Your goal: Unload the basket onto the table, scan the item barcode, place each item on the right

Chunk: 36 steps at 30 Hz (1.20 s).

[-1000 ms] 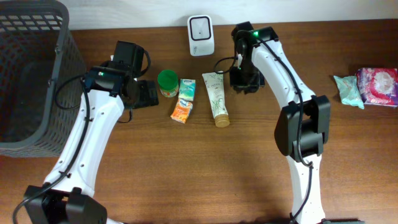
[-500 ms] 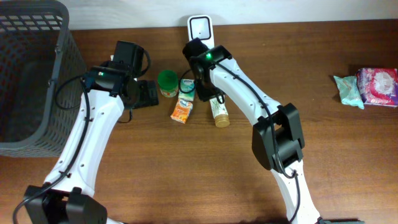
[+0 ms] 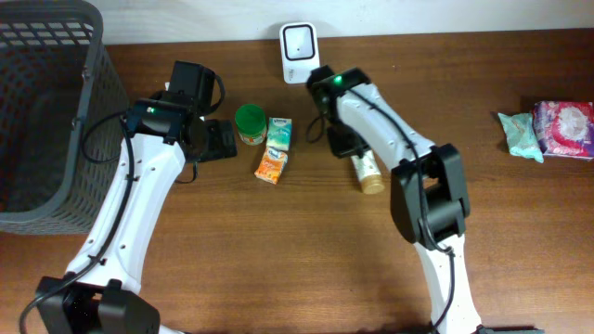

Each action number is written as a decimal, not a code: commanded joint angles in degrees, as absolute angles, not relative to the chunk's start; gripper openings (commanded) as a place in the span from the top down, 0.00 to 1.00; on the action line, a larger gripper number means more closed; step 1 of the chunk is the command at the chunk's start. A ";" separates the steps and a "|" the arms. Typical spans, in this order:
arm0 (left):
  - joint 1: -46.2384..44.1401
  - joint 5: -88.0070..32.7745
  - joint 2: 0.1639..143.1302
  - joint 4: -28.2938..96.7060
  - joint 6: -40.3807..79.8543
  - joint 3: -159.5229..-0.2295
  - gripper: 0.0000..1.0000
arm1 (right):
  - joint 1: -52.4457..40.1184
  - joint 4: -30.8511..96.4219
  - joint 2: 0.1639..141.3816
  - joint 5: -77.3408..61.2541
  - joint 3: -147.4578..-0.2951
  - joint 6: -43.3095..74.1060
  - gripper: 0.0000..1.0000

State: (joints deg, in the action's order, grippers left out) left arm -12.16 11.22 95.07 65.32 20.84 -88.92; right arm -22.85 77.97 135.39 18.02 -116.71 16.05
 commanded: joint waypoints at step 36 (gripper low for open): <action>-12.32 11.84 94.91 65.23 21.41 -89.01 0.01 | -29.52 62.15 135.41 49.87 -97.12 24.12 0.32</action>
State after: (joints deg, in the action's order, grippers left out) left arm -12.16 11.22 95.07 65.30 20.84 -88.92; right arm -30.98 62.30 134.72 49.32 -98.59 23.83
